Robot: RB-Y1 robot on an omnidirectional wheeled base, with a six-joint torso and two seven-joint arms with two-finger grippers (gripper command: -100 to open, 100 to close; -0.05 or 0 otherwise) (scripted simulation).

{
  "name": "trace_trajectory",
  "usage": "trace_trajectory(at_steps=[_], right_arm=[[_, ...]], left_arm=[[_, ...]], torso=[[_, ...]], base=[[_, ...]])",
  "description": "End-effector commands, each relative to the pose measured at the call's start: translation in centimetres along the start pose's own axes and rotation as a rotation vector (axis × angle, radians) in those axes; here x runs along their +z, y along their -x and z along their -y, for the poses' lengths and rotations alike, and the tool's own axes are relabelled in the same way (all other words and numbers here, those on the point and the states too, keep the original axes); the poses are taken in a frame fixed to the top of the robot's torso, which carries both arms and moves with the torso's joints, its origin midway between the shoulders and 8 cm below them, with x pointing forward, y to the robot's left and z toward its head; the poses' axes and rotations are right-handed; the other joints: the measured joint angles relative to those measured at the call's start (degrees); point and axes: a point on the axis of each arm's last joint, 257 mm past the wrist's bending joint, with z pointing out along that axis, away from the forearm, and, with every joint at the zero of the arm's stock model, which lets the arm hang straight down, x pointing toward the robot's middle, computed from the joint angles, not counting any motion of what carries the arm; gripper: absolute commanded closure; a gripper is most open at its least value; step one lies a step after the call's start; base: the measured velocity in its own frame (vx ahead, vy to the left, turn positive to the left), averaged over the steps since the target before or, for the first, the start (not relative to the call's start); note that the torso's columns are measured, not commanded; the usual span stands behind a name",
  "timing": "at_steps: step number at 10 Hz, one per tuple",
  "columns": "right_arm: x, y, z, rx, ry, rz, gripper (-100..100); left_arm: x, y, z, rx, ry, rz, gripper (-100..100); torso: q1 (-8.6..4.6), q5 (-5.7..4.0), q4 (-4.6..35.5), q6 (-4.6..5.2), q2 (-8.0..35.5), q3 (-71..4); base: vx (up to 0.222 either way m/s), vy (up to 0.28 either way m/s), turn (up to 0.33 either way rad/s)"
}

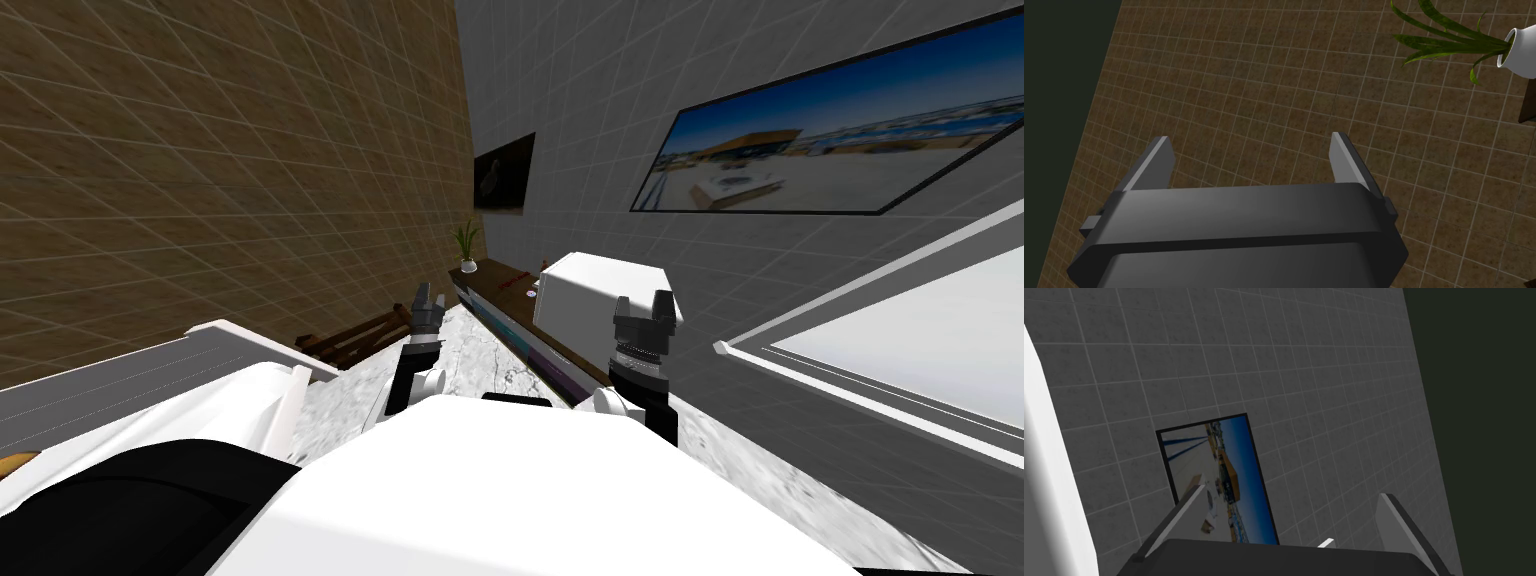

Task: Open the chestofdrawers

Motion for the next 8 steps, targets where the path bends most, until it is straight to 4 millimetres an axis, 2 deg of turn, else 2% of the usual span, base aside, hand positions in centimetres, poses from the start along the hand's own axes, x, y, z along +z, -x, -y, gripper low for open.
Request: trace_trajectory(at_steps=[1, 8], right_arm=[[0.0, 0.0, 0.0, 0.0, 0.0, 0.0, 0], [0.01, 0.0, -0.02, 0.0, 0.0, 0.0, 0]], left_arm=[[0.0, 0.0, 0.0, 0.0, 0.0, 0.0, 0], [0.0, 0.0, 0.02, 0.0, 0.0, 0.0, 0]], torso=[[0.0, 0.0, 2.3, 0.0, 2.3, -4.7], [0.0, 0.0, 31.1, 0.0, 31.2, -62.3]], base=[[0.0, 0.0, 0.0], [0.0, 0.0, 0.0]])
